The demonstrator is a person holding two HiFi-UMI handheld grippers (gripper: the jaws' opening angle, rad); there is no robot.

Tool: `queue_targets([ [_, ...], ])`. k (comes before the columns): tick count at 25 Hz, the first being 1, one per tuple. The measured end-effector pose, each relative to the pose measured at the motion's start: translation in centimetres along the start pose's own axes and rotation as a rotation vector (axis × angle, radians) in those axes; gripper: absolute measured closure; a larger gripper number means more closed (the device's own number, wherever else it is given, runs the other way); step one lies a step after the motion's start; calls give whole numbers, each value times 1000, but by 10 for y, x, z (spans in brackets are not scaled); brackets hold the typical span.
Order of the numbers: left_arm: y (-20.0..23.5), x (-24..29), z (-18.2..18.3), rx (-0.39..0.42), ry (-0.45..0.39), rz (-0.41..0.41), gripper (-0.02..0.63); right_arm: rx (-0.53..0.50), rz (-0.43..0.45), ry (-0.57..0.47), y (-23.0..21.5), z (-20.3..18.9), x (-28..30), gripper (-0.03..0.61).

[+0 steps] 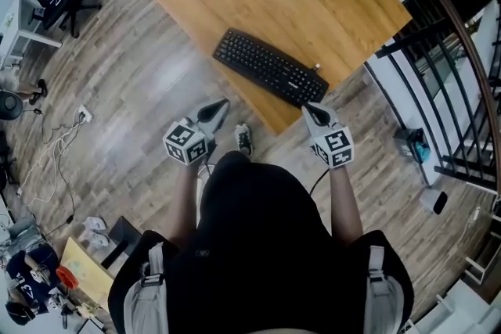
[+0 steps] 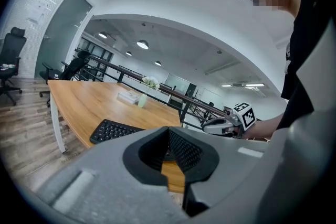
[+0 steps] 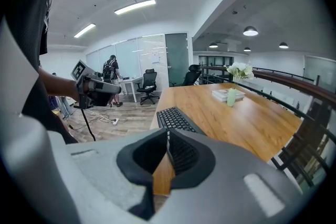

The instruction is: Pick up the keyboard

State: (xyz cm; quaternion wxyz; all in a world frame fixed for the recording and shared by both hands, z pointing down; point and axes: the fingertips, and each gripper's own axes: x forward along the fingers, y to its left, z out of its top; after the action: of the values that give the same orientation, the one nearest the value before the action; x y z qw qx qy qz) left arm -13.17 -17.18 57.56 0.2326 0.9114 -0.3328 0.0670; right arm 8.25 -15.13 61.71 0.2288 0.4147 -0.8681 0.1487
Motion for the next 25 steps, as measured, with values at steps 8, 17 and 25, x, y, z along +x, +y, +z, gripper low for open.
queue_targets([
  [8, 46, 16, 27, 10, 8, -32, 601, 28, -55, 6, -16, 18, 29, 565],
  [17, 84, 38, 54, 47, 22, -109, 601, 65, -188, 8, -39, 27, 43, 563],
  [25, 98, 58, 57, 60, 42, -157, 601, 95, -260, 38, -33, 16, 37, 564],
])
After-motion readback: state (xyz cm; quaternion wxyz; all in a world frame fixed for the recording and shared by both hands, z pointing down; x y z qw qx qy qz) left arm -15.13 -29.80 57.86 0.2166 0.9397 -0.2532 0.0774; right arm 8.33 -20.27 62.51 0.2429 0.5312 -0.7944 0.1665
